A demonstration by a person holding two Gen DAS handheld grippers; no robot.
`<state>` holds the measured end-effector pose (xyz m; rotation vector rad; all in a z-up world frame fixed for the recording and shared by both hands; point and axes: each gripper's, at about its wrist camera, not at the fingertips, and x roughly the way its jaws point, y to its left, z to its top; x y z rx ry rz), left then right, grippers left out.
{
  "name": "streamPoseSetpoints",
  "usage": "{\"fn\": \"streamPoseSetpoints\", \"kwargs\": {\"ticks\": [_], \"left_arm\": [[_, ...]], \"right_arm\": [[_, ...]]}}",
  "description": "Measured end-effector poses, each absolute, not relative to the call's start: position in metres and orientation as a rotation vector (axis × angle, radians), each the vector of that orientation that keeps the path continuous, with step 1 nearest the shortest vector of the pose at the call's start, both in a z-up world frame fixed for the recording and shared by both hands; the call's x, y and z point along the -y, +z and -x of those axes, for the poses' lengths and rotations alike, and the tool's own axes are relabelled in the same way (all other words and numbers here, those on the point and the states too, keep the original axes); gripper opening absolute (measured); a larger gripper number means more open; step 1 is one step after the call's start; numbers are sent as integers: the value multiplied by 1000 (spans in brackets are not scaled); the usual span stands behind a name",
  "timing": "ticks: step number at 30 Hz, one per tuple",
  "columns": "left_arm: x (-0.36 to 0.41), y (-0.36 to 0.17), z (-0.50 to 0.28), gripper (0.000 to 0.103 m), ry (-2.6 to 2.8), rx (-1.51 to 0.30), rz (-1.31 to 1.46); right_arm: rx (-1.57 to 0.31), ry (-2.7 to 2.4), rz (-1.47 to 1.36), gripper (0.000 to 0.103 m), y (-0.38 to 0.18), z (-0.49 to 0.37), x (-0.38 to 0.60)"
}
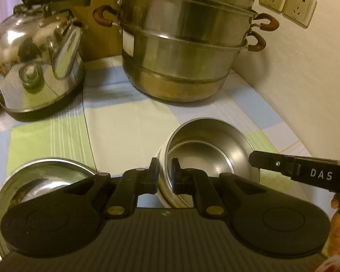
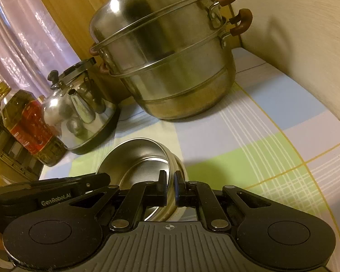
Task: Organize plates and bowls
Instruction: 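Close both grippers on the rim of the nested bowl stack, then lift the bowl stack with both grippers toward the steel plate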
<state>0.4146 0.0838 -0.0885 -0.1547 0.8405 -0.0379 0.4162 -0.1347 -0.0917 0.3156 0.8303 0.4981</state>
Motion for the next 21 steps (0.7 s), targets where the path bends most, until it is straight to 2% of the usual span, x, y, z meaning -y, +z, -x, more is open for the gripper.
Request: {"fn": "streamPoseSetpoints", "kwargs": {"ticks": [6, 8, 10, 12, 13, 21], "left_arm": [[-88, -89, -418, 13, -23, -875, 210], [-90, -90, -419, 26, -9, -889, 224], [-92, -91, -420, 27, 5, -894, 236], [-93, -92, -422, 27, 9, -901, 245], [-94, -93, -423, 29, 11, -905, 251], [-94, -99, -428, 30, 3, -923, 281]], "right_arm": [[-865, 492, -332, 7, -90, -421, 135], [-869, 484, -321, 7, -89, -422, 134], [-875, 476, -305, 11, -88, -425, 132], [-879, 469, -294, 29, -88, -427, 129], [-879, 468, -293, 33, -89, -428, 128], [-920, 465, -290, 35, -101, -437, 120]]}}
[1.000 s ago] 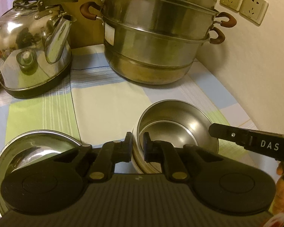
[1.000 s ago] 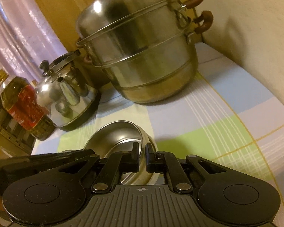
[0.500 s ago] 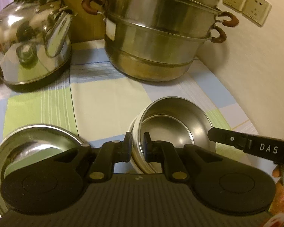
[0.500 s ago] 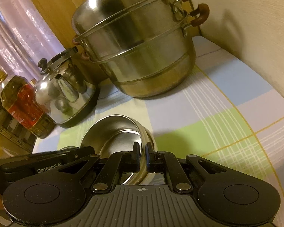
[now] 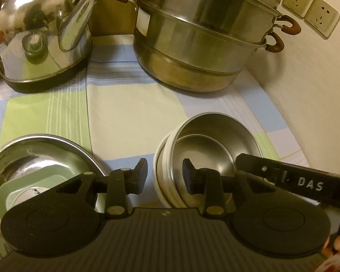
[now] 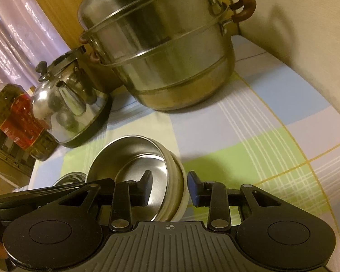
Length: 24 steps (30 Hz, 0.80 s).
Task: Organize plates and bowls
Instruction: 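Lift the bowl stack with both grippers toward the steel plate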
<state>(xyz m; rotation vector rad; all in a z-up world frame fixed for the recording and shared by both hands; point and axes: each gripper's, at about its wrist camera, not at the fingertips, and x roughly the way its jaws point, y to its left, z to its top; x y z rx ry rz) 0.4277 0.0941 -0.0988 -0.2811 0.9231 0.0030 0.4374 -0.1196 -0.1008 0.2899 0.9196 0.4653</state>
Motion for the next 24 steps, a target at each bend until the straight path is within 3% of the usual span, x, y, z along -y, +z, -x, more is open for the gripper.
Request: {"fn": "streamPoseSetpoints", "kwargs": {"ticks": [7, 12, 24], "left_arm": [[-95, -106, -431, 29, -14, -944, 309], [-95, -108, -428, 25, -13, -938, 297], [-96, -107, -397, 25, 4, -964, 335]], "right_arm": [[-968, 455, -312, 34, -115, -445, 118], [-977, 437, -314, 25, -117, -444, 119], [-1089, 419, -330, 22, -111, -428, 121]]}}
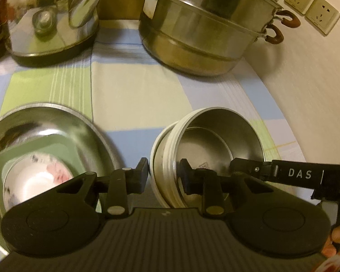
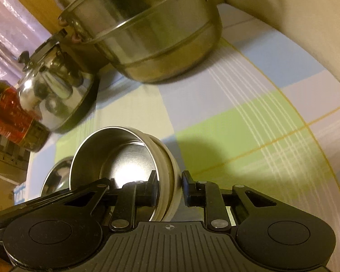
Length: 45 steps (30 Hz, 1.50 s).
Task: Organize plates and bowls
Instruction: 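Lift the bowl stack with both grippers toward the steel plate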
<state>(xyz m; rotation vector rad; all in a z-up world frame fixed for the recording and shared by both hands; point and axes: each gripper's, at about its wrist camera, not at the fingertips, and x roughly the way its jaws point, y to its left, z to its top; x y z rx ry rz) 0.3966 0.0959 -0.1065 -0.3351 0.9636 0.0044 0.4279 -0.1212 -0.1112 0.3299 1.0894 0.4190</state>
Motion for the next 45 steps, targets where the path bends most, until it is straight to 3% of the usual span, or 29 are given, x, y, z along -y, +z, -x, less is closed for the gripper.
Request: {"fn": "streamPoseSetpoints", "kwargs": {"ticks": [21, 33, 38, 40, 41, 45], "left_arm": [[-101, -103, -284, 26, 47, -1023, 357], [-98, -103, -274, 29, 81, -1011, 357], [-99, -104, -273, 32, 90, -1001, 357], [-98, -103, -274, 30, 92, -994, 340], [-97, -102, -274, 22, 93, -985, 327], [-91, -101, -271, 21, 102, -959, 274]], "right_arm": [[-1189, 504, -248, 22, -108, -321, 117], [-1136, 490, -158, 22, -110, -302, 103], [-1141, 449, -244, 22, -115, -302, 109], [-1144, 435, -273, 22, -115, -302, 112], [-1140, 428, -279, 22, -115, -301, 112], [-1118, 392, -293, 22, -112, -296, 111]]}}
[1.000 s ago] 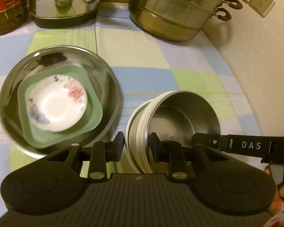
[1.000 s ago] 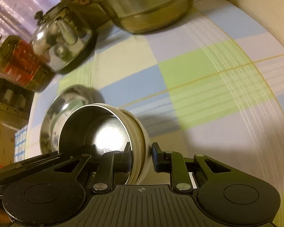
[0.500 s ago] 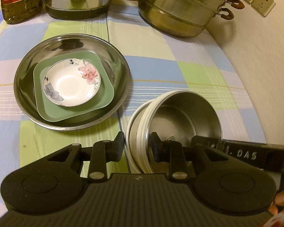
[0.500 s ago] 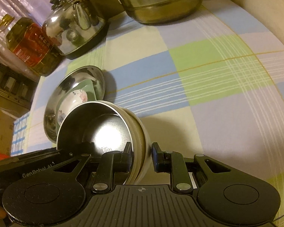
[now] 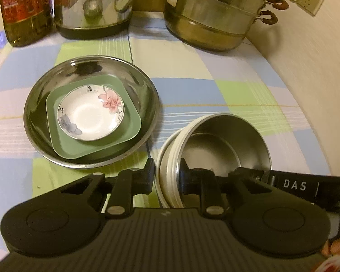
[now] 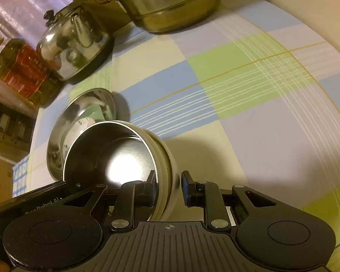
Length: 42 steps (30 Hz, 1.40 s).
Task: Organize plates and bowls
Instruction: 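Lower the bowl stack with both grippers onto the floral saucer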
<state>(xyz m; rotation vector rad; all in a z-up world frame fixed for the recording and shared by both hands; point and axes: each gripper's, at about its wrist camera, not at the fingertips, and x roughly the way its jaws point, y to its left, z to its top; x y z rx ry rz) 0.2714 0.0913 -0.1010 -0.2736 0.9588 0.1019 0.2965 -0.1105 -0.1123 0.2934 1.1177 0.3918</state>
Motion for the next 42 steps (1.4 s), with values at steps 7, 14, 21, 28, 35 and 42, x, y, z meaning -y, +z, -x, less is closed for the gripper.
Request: {"fn": "streamPoseSetpoints", "kwargs": {"ticks": [7, 14, 21, 28, 35, 42], "left_arm": [[-89, -102, -270, 17, 85, -945, 238], [-89, -102, -270, 17, 77, -949, 242], [-90, -102, -271, 17, 72, -950, 247], [-95, -103, -269, 17, 56, -953, 261], [-96, -98, -268, 17, 53, -938, 263], [-101, -84, -269, 17, 62, -914, 269]], "right_arm": [[-1091, 375, -287, 22, -112, -292, 108], [-1087, 388, -282, 22, -112, -292, 108], [-1087, 389, -288, 22, -112, -292, 108], [-1094, 391, -291, 22, -112, -292, 110], [-1097, 388, -304, 22, -109, -291, 109], [-1089, 406, -295, 22, -94, -297, 106]]}}
